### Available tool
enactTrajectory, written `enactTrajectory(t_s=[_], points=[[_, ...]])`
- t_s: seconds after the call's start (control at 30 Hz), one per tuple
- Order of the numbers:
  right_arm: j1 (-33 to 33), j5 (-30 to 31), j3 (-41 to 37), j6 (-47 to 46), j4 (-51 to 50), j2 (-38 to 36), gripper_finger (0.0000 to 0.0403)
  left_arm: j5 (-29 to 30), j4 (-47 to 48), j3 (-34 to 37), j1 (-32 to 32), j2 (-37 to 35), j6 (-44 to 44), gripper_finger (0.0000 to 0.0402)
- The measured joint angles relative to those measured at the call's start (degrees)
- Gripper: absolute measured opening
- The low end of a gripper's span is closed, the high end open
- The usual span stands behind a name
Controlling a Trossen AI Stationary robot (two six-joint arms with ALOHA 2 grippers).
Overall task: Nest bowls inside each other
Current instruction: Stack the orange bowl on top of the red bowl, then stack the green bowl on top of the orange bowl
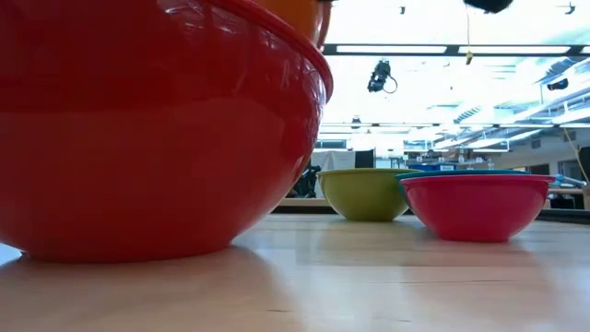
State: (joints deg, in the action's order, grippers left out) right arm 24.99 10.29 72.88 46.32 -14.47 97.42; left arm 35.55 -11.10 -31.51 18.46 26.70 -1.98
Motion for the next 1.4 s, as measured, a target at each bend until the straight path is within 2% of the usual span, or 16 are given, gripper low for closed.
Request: enactTrajectory(t_s=[0.27,0.43,0.57,0.73,0.87,1.0,1.13,1.27,1.4], points=[[-0.67,-3.30,0.00,-2.72,1.83,4.67,0.0035,-0.02,-1.19,0.00,0.00,1.12,2.55,0.0208],[-1.08,0.77,0.00,-2.36,2.85,7.60,0.0044,-0.04,-1.48,-0.02,0.08,1.87,4.72,0.0208],[-1.34,1.54,0.00,-2.95,2.87,7.36,0.0072,-0.04,-1.17,-0.02,0.15,2.56,5.65,0.0208],[-1.39,1.75,0.02,-4.78,2.00,6.50,0.0128,-0.04,-1.14,-0.02,0.04,2.56,5.42,0.0208],[-0.66,5.60,1.55,-4.80,-0.24,5.35,0.0161,-0.04,-0.77,-0.04,0.04,2.51,5.40,0.0208],[-0.58,12.69,2.99,-6.72,-4.57,2.28,0.0170,-0.04,0.27,-0.07,0.10,2.56,5.46,0.0208],[-4.49,18.73,2.93,-13.64,-13.27,-0.72,0.0167,-0.04,2.69,-0.09,0.09,2.56,5.64,0.0208],[-9.64,18.62,1.51,-23.13,-18.84,-3.24,0.0165,-0.04,4.64,-0.07,0.09,2.56,5.88,0.0208],[-15.21,18.57,-4.93,-28.04,-18.41,-4.32,0.0165,-0.07,6.07,-0.07,0.09,2.58,5.93,0.0208]])
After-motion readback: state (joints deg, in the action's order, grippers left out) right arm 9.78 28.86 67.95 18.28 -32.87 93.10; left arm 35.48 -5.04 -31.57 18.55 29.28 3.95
